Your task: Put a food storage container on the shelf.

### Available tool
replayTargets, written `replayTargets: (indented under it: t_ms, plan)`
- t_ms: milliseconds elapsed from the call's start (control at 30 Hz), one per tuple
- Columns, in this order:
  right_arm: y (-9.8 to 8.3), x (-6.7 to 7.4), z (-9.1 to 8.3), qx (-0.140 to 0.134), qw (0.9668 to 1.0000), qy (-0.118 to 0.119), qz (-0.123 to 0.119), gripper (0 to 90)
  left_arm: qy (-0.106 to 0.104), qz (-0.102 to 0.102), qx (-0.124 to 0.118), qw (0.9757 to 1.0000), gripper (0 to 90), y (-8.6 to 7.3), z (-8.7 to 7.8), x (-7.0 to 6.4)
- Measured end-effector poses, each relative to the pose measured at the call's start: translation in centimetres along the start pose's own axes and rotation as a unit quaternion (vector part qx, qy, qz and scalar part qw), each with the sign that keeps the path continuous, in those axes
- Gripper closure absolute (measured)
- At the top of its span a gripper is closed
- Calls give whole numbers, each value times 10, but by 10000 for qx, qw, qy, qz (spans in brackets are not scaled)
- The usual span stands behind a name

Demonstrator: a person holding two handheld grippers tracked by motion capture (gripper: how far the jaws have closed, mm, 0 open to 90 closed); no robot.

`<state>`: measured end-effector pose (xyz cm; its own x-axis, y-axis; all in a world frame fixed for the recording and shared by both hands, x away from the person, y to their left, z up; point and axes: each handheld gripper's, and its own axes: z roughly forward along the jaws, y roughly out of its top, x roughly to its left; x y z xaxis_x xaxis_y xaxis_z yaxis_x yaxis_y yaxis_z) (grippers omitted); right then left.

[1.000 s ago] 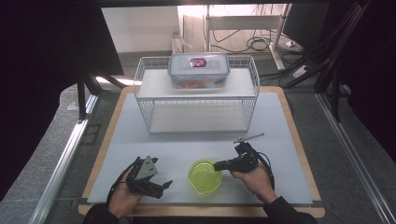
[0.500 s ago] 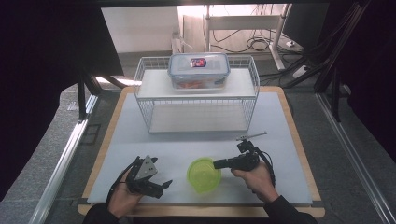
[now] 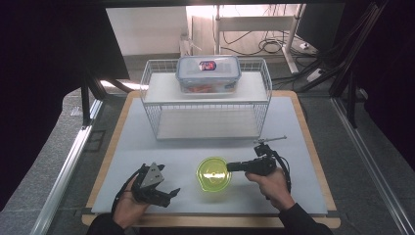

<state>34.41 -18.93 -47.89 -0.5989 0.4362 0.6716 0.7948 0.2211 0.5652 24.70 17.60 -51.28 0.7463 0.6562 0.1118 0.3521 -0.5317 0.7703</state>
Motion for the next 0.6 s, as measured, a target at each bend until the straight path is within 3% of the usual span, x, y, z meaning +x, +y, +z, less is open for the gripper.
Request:
replayTargets:
  t_ms: [600]
  plan:
    - [26,13,-28,-478,9987,183,-10,842,-7,-16,-1,10000,67,0,0,1]
